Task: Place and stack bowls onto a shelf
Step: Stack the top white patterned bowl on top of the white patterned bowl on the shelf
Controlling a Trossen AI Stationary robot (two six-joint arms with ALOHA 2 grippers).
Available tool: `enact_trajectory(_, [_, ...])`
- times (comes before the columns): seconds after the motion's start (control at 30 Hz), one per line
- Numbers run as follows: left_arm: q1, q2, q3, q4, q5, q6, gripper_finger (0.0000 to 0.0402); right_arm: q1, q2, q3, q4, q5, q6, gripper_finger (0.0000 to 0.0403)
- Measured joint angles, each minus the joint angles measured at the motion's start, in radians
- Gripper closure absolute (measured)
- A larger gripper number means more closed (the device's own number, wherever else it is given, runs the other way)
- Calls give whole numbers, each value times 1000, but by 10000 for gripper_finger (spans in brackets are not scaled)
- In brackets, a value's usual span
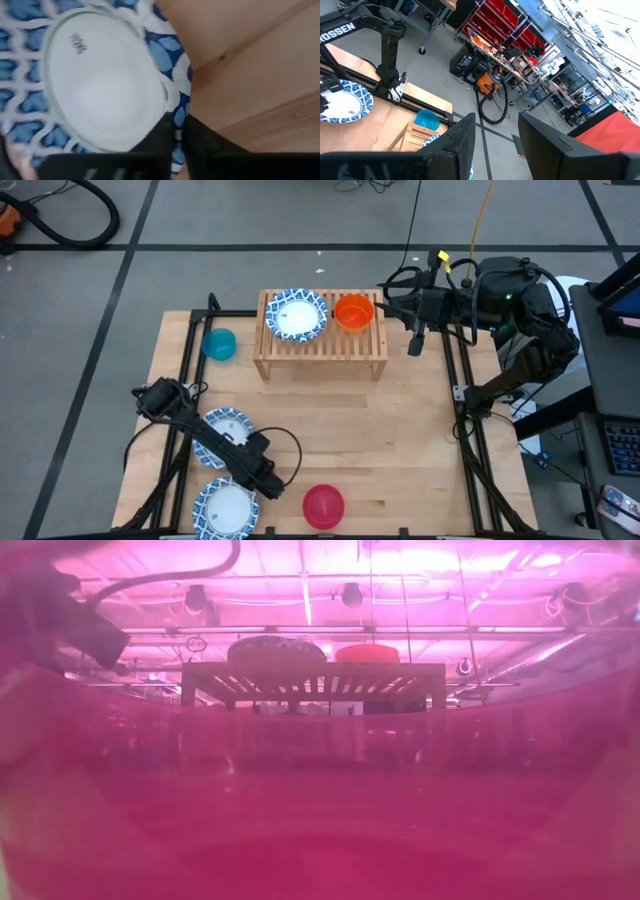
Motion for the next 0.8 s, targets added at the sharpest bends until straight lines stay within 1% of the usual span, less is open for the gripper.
enact_trajectory(0.07, [1, -6, 0, -10, 2, 10, 390, 0, 0, 0, 0, 0, 0, 259])
enact_trajectory(0.13, [5, -10, 2, -15, 9, 21, 394, 0, 0, 0, 0, 0, 0, 259])
enact_trajectory(0.2, [9, -10, 27, -53, 22, 36, 396, 0, 0, 0, 0, 0, 0, 259])
enact_trajectory(0.37, [19, -16, 140, -176, 13, 102, 398, 0, 0, 0, 0, 0, 0, 259])
enact_trajectory(0.43, [30, -16, 204, -257, 2, 126, 398, 0, 0, 0, 0, 0, 0, 259])
enact_trajectory(0.5, [45, -16, 268, -319, -23, 142, 398, 0, 0, 0, 0, 0, 0, 259])
enact_trajectory(0.6, [65, -48, 335, -301, -72, 176, 398, 0, 0, 0, 0, 1, 0, 259])
enact_trajectory(0.7, [98, -94, 404, -318, -124, 190, 398, 0, 0, 0, -1, 1, 0, 259])
enact_trajectory(0.8, [128, -146, 443, -309, -204, 216, 398, 0, 0, 0, -3, 2, 0, 259])
